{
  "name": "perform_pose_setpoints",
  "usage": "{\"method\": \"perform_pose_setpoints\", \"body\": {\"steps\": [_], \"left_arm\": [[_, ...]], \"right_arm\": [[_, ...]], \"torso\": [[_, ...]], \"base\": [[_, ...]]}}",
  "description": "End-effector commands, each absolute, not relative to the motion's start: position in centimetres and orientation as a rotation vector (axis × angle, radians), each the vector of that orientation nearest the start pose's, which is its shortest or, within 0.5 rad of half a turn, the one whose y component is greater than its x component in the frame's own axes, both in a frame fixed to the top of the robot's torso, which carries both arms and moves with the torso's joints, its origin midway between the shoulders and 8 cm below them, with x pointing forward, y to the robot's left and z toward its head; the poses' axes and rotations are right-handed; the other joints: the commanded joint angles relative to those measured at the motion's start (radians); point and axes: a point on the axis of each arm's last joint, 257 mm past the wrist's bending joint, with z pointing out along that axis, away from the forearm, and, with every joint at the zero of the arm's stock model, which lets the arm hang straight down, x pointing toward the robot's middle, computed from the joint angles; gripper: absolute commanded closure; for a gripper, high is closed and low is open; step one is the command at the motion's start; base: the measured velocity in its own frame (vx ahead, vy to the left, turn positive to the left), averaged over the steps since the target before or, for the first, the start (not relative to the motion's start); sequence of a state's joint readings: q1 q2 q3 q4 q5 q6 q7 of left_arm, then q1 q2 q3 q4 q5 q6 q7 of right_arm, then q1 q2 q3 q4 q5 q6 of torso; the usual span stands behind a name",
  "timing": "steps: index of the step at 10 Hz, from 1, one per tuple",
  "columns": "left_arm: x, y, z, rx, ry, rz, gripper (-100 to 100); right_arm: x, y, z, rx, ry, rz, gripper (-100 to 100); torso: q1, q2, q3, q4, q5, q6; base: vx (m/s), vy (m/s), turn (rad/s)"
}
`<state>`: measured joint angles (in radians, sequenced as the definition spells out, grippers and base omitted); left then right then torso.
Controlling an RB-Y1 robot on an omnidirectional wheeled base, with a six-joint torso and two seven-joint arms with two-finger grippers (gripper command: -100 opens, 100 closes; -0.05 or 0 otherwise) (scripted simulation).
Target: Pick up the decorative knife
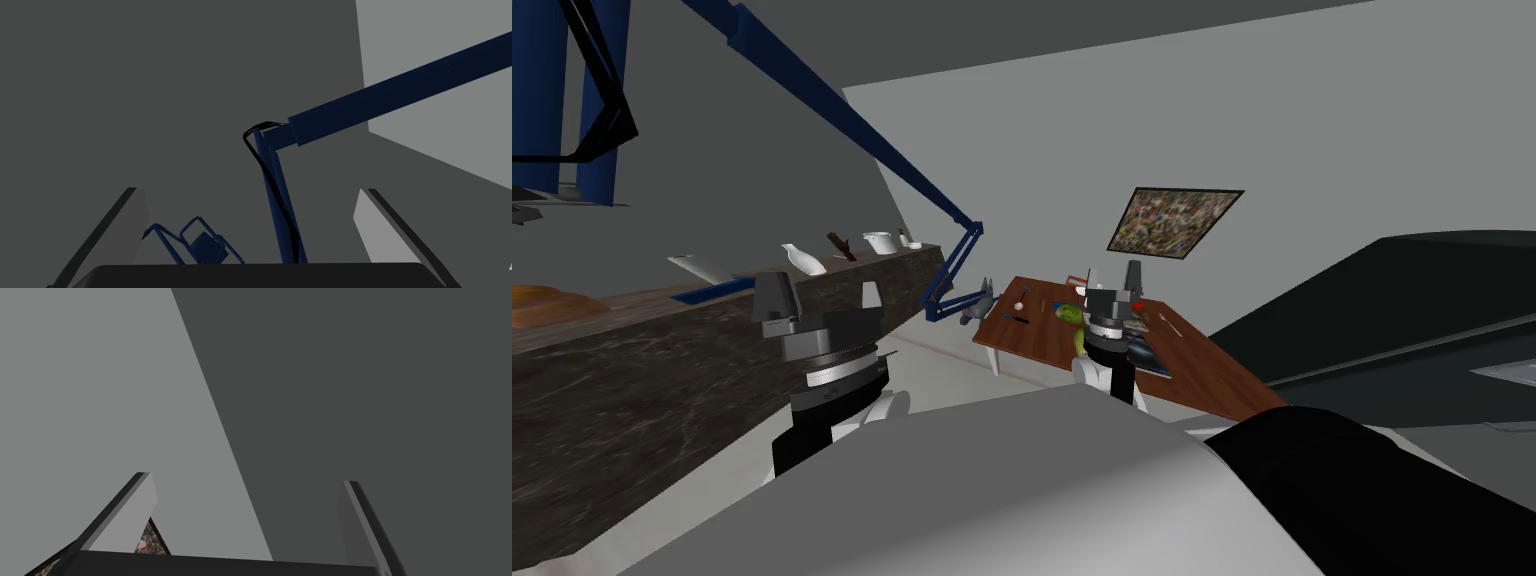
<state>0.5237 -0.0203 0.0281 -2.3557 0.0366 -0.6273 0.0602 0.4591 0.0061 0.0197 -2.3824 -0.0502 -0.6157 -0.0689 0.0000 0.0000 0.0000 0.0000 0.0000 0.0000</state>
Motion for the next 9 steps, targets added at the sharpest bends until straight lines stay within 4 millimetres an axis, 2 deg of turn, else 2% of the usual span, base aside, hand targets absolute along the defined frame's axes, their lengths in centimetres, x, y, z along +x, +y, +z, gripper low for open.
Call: {"method": "perform_pose_setpoints", "body": {"steps": [1,5,9], "left_arm": [[29.9,28.9,7.2,-0.555,0.433,-1.38,0],[29.9,28.9,7.2,-0.556,0.433,-1.38,0],[29.9,28.9,7.2,-0.556,0.433,-1.38,0]], "right_arm": [[30.2,-26.5,9.4,0.489,0.428,1.466,-100],[32.4,-26.1,6.3,0.447,0.612,1.344,-100],[35.2,-27.5,0.7,0.413,0.844,1.119,-100]], "torso": [[0.0,0.0,0.0,0.0,0.0,0.0],[0.01,-0.002,-0.001,0.0,0.002,0.0],[0.015,-0.002,-0.001,-0.001,0.003,0.0]], "base": [[0.002,0.033,0.011],[0.02,0.138,0.018],[0.04,0.223,0.049]]}}
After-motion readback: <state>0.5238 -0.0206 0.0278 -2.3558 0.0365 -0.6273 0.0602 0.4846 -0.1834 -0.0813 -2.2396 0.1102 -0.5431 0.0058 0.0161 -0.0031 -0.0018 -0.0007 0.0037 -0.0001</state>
